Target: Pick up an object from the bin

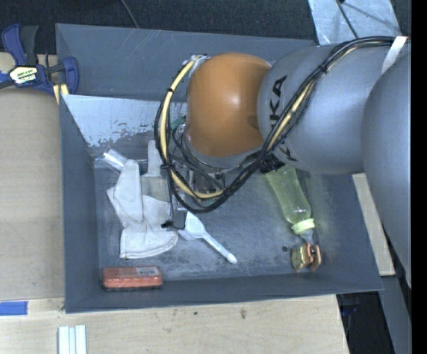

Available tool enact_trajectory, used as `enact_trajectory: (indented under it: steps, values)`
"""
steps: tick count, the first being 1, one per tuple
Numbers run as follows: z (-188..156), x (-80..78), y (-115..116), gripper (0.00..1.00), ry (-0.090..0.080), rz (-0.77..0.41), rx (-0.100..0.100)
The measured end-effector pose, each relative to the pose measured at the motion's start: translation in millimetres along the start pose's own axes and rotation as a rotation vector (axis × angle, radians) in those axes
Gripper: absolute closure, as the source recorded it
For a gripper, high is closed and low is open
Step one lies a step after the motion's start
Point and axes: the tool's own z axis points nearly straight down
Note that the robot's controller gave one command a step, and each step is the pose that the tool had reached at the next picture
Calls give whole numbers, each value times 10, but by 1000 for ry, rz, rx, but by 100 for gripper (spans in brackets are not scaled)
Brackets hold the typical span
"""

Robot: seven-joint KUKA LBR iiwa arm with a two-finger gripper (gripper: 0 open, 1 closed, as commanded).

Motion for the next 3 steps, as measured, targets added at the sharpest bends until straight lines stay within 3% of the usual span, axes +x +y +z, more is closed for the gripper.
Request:
enact_trajectory:
  steps: [1, 2, 3]
  values:
    - [-48, -20, -8, 0, -8, 3, -1]
    - [725, -93, -613, 0, -12, -94, 0]
    - [829, -80, -743, 0, -8, -81, -1]
